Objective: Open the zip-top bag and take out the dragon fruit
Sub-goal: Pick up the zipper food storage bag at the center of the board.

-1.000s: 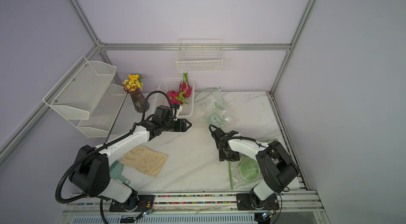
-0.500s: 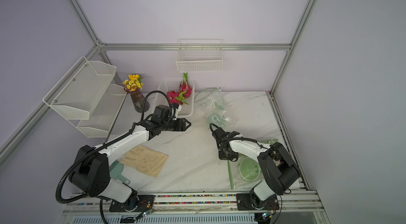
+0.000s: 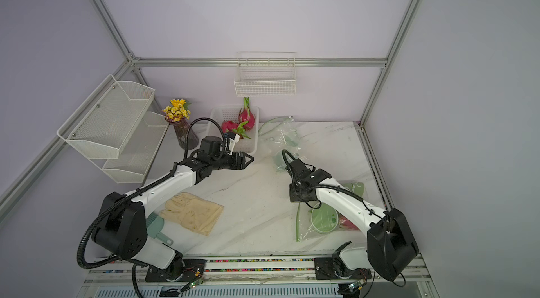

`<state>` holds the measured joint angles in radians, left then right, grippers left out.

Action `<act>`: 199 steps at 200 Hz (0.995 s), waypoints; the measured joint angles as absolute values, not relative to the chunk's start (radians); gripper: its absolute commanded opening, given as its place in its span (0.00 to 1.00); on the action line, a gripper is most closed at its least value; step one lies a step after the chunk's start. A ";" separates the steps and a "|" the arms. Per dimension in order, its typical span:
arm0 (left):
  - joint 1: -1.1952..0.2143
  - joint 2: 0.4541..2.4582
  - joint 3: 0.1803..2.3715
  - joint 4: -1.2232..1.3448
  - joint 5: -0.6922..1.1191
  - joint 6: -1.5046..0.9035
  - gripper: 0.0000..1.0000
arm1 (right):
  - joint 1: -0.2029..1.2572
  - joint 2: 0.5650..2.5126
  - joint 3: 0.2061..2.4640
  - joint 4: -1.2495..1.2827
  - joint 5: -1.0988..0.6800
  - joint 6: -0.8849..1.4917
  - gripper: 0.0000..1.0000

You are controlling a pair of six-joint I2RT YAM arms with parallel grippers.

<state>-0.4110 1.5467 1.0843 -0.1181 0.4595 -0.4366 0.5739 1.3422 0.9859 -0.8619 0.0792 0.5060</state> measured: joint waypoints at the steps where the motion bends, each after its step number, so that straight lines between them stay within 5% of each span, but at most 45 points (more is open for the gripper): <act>1: -0.411 1.547 1.085 -0.113 0.466 -0.432 0.68 | 0.574 1.341 0.987 -0.863 0.078 0.505 0.00; 69: -0.417 1.626 1.073 0.235 0.811 -0.282 0.67 | 0.575 1.268 1.134 -0.947 -0.125 0.428 0.00; 199: -0.536 1.733 1.174 0.289 1.017 0.252 0.73 | 0.579 1.224 1.445 -1.213 -0.271 0.334 0.00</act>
<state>-0.5362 1.7332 1.1744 0.2890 1.0172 0.2520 0.5789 1.2240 1.4452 -1.2129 -0.2714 0.3344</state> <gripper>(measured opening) 0.737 0.047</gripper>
